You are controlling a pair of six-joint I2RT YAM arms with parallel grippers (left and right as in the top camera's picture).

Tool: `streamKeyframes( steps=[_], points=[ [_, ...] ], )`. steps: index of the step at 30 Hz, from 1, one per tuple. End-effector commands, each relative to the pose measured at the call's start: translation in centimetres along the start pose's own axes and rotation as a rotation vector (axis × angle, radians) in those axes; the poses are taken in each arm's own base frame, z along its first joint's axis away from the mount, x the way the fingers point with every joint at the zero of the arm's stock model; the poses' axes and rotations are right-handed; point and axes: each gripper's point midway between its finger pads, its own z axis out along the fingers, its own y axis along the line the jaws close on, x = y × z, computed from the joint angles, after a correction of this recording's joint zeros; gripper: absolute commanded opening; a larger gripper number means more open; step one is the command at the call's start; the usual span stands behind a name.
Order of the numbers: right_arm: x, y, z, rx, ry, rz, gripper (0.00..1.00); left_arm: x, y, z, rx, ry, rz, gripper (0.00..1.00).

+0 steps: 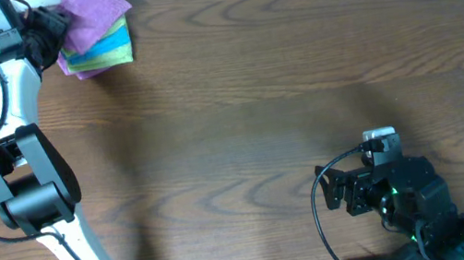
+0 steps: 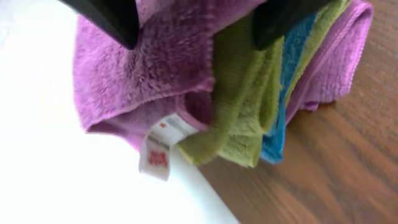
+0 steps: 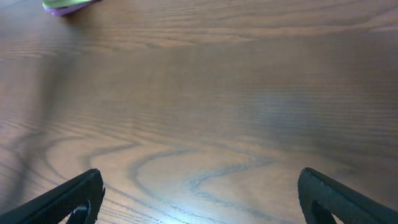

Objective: Fold the cloth
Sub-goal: 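Lower the pink cloth onto the stack top with the left gripper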

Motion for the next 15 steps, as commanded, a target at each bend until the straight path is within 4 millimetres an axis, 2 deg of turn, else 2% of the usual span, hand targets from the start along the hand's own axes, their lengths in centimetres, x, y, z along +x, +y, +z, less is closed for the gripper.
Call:
streamKeyframes(
  steps=[1,5,11,15],
  points=[
    [0.0,-0.5,0.0,0.021,-0.009,0.019,0.99,-3.1,-2.6,-2.6,0.035,-0.098,-0.001,0.49],
    [0.0,-0.5,0.0,0.021,-0.009,0.019,0.99,-3.6,-2.6,-2.6,0.034,-0.12,0.0,0.47],
    [0.0,-0.5,0.0,0.022,-0.009,0.019,0.99,-3.8,-2.5,-2.7,0.028,-0.132,0.001,0.66],
    [0.0,-0.5,0.0,0.021,-0.009,0.019,0.99,-4.3,-2.1,-2.8,0.02,-0.142,-0.003,0.7]
  ],
)
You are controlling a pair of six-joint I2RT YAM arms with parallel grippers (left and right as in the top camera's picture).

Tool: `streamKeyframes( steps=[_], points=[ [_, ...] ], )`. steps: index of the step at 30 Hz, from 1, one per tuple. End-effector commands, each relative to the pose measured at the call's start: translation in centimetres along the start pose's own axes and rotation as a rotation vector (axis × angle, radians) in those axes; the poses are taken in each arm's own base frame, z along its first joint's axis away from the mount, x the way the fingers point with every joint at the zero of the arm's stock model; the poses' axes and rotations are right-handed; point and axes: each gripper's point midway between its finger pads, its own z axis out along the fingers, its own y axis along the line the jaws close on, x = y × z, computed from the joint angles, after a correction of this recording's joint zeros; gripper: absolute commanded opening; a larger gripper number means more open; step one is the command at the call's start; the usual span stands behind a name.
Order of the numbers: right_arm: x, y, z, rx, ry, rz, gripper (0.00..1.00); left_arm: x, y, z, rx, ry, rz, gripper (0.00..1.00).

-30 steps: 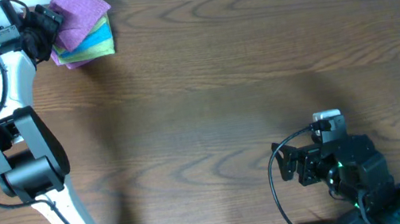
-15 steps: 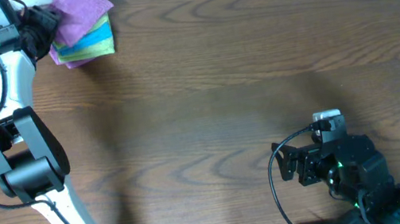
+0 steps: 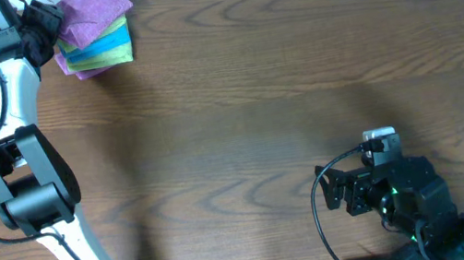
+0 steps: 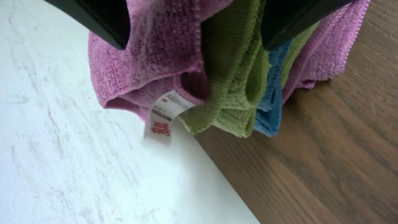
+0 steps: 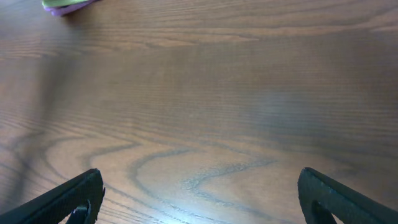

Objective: Fold the cloth
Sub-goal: 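Lower the pink cloth onto the stack top with the left gripper, then open the left gripper and pull it back from the stack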

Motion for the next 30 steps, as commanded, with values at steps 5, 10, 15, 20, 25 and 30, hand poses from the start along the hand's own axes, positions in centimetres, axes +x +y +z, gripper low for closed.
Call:
streamKeyframes(
  steps=[5,10,15,20,25,30],
  points=[
    [0.0,-0.5,0.0,0.021,-0.009,0.019,0.99,-4.3,-0.9,-3.4,0.015,-0.093,0.005,0.72],
    [0.0,-0.5,0.0,0.022,-0.009,0.019,0.99,-4.8,-0.5,-4.7,-0.001,-0.089,0.02,0.77],
    [0.0,-0.5,0.0,0.022,-0.009,0.019,0.99,-3.8,-0.8,-6.7,-0.036,-0.039,0.051,0.96],
    [0.0,-0.5,0.0,0.021,-0.009,0.019,0.99,-2.7,-1.1,-9.3,-0.072,0.01,0.113,0.96],
    [0.0,-0.5,0.0,0.022,-0.009,0.019,0.99,-1.6,-1.2,-12.7,-0.129,0.055,0.182,0.96],
    [0.0,-0.5,0.0,0.022,-0.009,0.019,0.99,0.0,-0.2,-16.7,-0.233,0.109,0.246,0.96]
  ],
)
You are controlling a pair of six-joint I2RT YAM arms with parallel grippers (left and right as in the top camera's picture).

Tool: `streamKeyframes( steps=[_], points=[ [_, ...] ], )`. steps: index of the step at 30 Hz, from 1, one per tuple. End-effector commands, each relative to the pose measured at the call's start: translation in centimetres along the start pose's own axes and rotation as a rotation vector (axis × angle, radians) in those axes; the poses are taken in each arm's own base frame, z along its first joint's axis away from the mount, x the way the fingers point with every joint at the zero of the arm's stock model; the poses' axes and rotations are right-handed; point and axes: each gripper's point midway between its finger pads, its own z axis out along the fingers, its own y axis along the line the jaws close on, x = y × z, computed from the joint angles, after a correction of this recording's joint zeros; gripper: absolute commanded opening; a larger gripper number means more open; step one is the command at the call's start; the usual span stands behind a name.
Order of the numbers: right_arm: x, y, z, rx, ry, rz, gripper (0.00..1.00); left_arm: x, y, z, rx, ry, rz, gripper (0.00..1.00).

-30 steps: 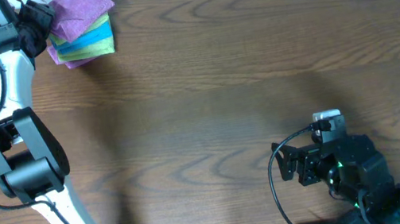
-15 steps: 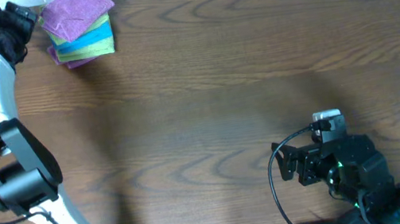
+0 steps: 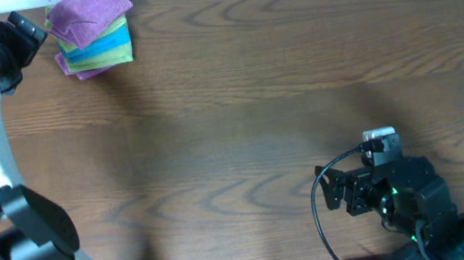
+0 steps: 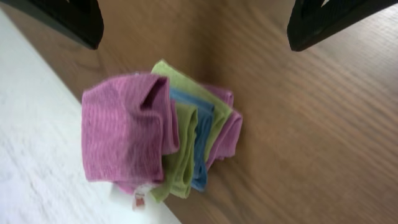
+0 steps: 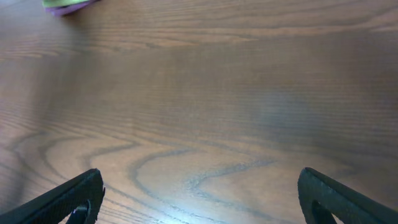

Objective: Fold the cloth
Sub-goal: 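Open the left gripper and pull it back from the stack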

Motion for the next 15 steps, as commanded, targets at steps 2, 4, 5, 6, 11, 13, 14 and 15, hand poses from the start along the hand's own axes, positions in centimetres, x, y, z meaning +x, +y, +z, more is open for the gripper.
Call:
streamKeyframes(
  steps=[2,4,5,6,11,13,14,15],
  points=[
    [0.0,-0.5,0.0,0.022,-0.009,0.019,0.99,0.4,0.2,-2.7,-0.047,-0.004,0.095,0.96],
    [0.0,-0.5,0.0,0.022,-0.008,0.019,0.99,1.3,0.5,-3.2,-0.062,0.029,0.098,0.96],
    [0.0,-0.5,0.0,0.021,-0.008,0.019,0.99,1.8,0.6,-3.4,-0.069,0.047,0.098,0.96],
    [0.0,-0.5,0.0,0.021,-0.008,0.019,0.99,2.4,0.7,-3.7,-0.079,0.064,0.097,0.96],
    [0.0,-0.5,0.0,0.022,-0.008,0.019,0.99,4.6,1.4,-4.4,-0.137,0.136,0.096,0.96],
    [0.0,-0.5,0.0,0.022,-0.009,0.019,0.99,5.5,1.6,-4.5,-0.151,0.17,0.086,0.96],
    [0.0,-0.5,0.0,0.022,-0.009,0.019,0.99,5.7,1.7,-4.6,-0.155,0.179,0.083,0.95],
    [0.0,-0.5,0.0,0.022,-0.008,0.019,0.99,5.8,1.7,-4.6,-0.156,0.18,0.083,0.96]
  ],
)
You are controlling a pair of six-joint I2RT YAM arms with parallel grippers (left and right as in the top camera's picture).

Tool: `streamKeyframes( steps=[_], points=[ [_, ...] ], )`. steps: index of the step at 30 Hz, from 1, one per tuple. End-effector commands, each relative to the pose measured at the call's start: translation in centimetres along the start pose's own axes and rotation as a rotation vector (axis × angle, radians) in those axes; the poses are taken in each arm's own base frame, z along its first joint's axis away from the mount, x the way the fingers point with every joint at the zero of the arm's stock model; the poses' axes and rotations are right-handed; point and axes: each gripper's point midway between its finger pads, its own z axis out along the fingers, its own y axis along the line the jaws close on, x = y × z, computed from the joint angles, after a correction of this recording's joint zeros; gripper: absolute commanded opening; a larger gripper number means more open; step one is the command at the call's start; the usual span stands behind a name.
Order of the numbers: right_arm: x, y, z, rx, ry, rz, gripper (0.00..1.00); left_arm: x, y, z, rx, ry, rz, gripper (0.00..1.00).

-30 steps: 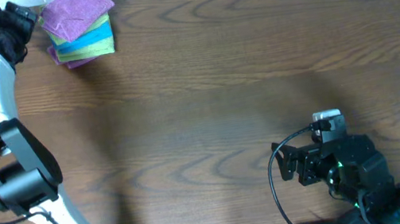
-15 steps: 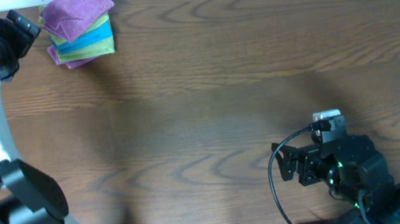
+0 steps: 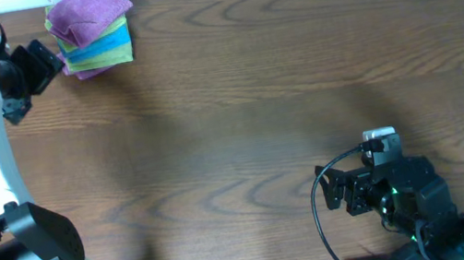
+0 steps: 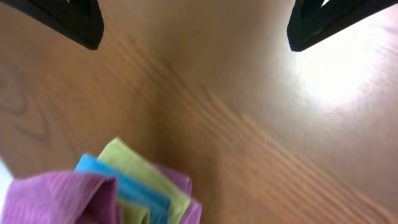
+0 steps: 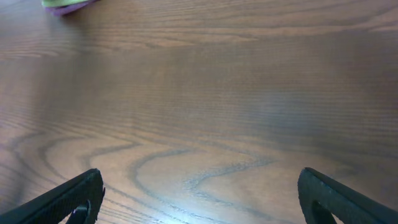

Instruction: Fold the cloth

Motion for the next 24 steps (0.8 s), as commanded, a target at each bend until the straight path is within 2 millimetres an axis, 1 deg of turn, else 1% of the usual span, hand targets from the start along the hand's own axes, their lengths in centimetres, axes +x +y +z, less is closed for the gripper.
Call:
streamKeyframes(
  steps=[1,4,8,11,19,24],
  points=[
    [0.0,-0.5,0.0,0.022,-0.009,0.019,0.99,-0.1,-0.1,-1.7,-0.008,-0.034,0.024,0.96],
    [0.0,-0.5,0.0,0.021,-0.008,0.019,0.99,0.0,-0.1,-1.7,-0.007,-0.029,0.023,0.95],
    [0.0,-0.5,0.0,0.021,-0.009,0.019,0.99,1.1,0.1,-1.7,-0.023,0.011,0.026,0.96],
    [0.0,-0.5,0.0,0.021,-0.009,0.019,0.99,2.0,-0.1,-1.6,-0.051,0.035,0.076,0.95],
    [0.0,-0.5,0.0,0.021,-0.009,0.019,0.99,4.1,-2.0,-0.8,-0.11,0.056,0.218,0.96],
    [0.0,-0.5,0.0,0.021,-0.009,0.019,0.99,5.6,-3.0,-0.3,-0.096,0.061,0.261,0.95]
  ],
)
